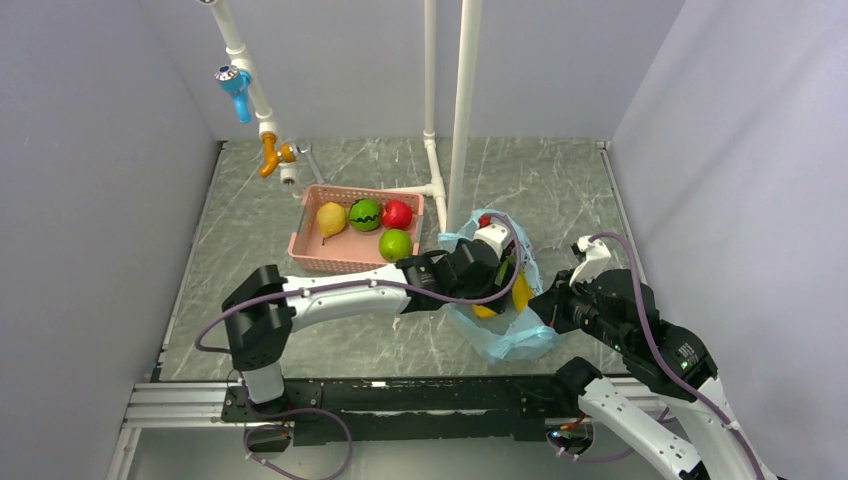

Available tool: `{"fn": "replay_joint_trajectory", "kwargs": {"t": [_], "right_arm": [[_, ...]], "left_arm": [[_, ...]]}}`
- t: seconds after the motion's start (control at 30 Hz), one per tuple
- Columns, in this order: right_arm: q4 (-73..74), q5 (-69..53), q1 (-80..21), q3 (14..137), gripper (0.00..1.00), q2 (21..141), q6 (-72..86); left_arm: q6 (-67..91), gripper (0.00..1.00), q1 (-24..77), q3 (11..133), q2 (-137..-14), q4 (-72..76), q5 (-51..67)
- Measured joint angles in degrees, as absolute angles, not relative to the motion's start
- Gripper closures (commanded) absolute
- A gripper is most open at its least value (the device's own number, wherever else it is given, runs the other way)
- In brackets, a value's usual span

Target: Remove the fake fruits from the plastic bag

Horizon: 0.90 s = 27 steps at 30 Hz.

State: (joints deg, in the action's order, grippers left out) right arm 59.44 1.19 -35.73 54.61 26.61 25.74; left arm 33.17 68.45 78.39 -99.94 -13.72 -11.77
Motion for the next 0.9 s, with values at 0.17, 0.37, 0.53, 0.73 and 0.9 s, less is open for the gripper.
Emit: {"fn": "replay_joint_trajectory", "kwargs": {"t": [0.17,0.37,0.53,0.73,0.9], "right_arm": [[59.44,1.19,-35.73,54.61,1.00,26.61,25.74],[59.44,1.21,-35.73,54.59,1.00,26.61,25.74],[59.42,1.21,-35.73,54.59,1.00,26.61,25.74],[59.61,1.43,-35.73,54.57,1.00,26.63,25.74],[59.68,1.43,-35.73,54.57,1.00,26.63,25.74]], "left_arm": [[30.70,0.01,68.45,81.78,-105.73,-16.14,-15.20],[27.99,0.01,68.45,88.09,-113.91,-20.18,-18.92],[27.14,0.04,68.45,89.01,-116.81,-22.15,-20.82],[26.65,0.09,68.36,90.39,-120.16,-22.15,-22.00],[26.61,0.20,67.61,90.56,-122.06,-22.17,-22.20]]}}
